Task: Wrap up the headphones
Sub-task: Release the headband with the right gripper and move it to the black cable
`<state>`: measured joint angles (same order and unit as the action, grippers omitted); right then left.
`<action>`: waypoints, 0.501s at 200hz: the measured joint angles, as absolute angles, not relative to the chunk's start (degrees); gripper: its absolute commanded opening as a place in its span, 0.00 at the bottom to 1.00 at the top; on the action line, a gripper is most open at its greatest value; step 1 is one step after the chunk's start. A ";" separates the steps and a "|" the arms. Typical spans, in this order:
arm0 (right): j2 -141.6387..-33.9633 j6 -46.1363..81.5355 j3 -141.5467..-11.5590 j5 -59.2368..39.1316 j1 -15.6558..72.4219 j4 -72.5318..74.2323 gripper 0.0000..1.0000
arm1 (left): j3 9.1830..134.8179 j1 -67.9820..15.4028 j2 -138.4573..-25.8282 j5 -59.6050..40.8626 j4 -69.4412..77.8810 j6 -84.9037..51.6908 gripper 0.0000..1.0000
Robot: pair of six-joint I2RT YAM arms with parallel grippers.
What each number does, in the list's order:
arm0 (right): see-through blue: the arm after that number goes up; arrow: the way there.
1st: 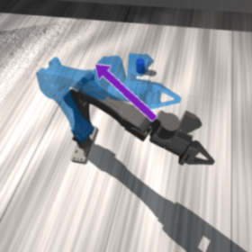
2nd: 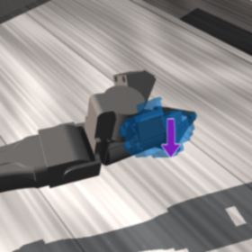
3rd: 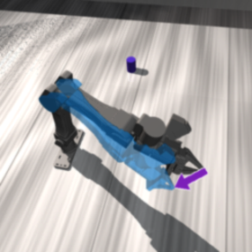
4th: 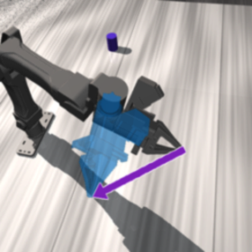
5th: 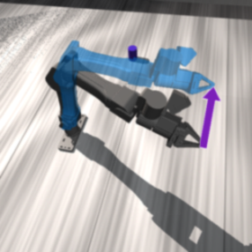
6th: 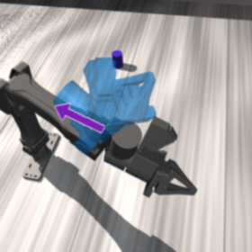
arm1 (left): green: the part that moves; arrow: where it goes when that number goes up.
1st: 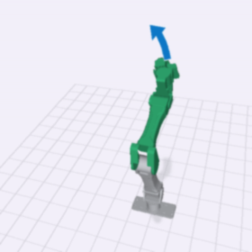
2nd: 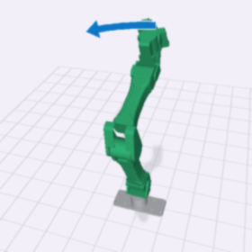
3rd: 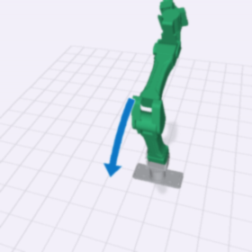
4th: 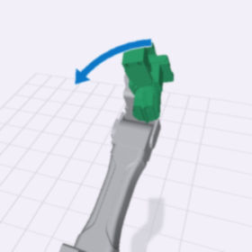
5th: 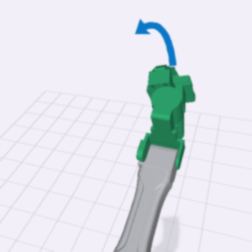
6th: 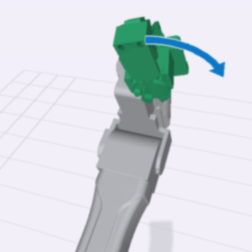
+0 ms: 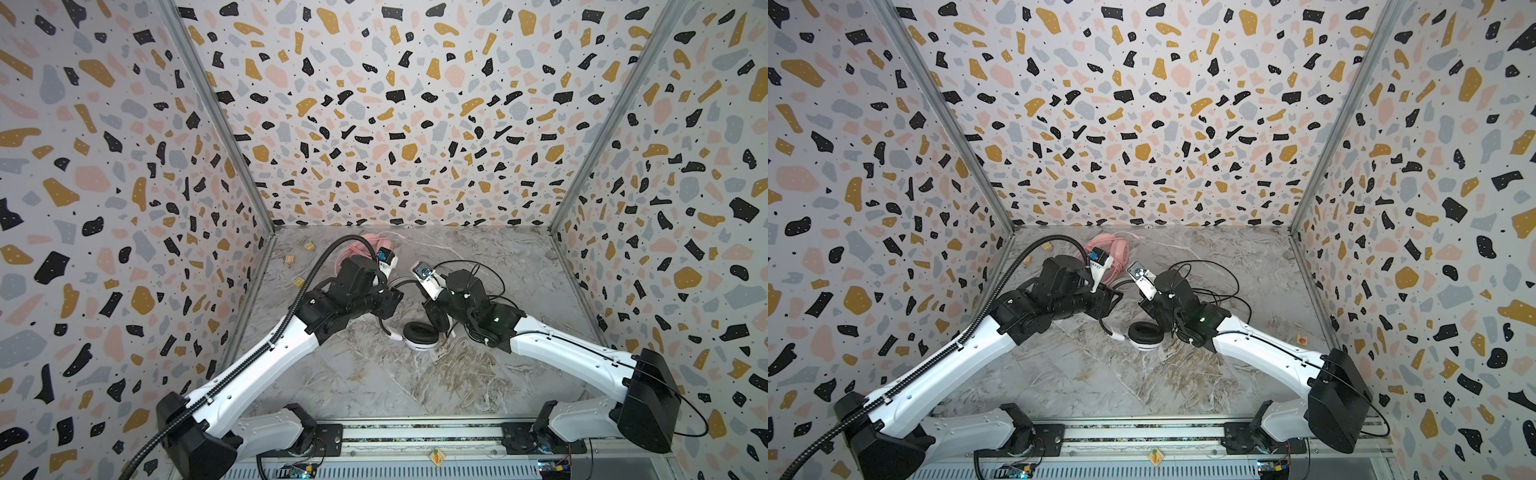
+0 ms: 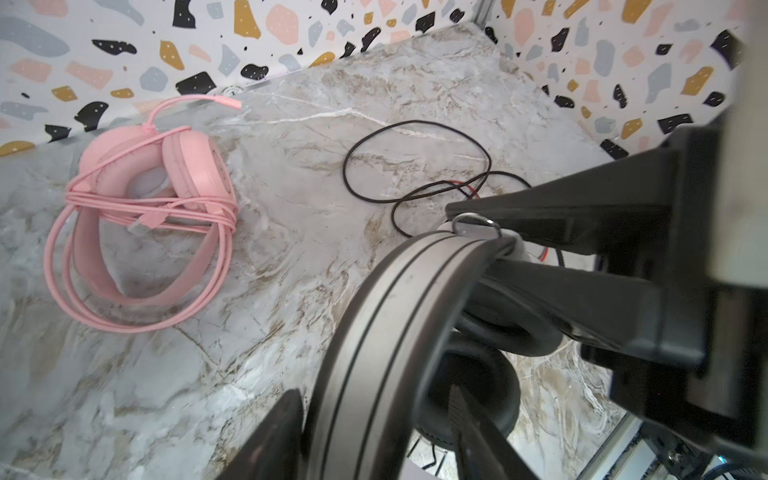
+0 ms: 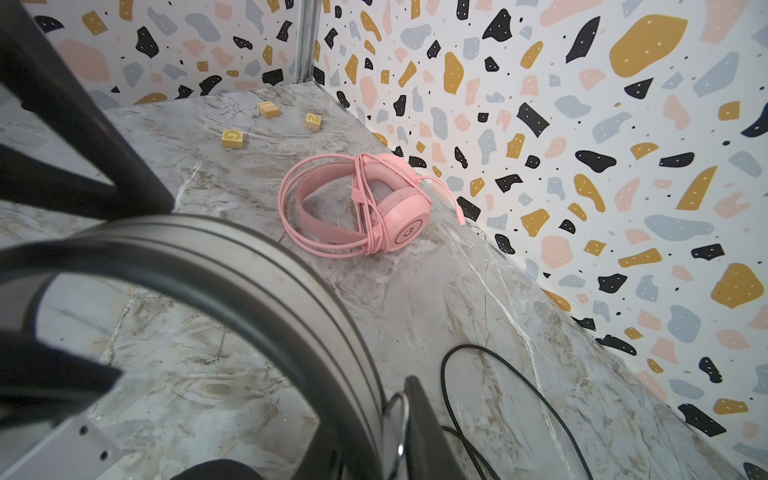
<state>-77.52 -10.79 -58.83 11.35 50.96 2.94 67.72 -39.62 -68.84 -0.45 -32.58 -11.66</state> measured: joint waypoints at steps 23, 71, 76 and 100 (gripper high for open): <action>-77.52 -10.85 -60.45 10.92 51.46 0.54 0.07 | 68.73 -39.94 -70.32 3.27 -34.00 -10.41 0.26; -77.52 -10.46 -62.33 9.17 52.07 -2.72 0.07 | 69.06 -40.36 -70.85 8.14 -36.16 -9.28 0.13; -77.52 -10.33 -62.41 8.88 52.10 -2.72 0.07 | 69.06 -40.38 -70.89 8.56 -36.32 -9.10 0.09; -77.52 -9.61 -63.75 7.46 52.58 -3.44 0.14 | 68.86 -40.60 -71.09 11.22 -37.45 -8.58 0.00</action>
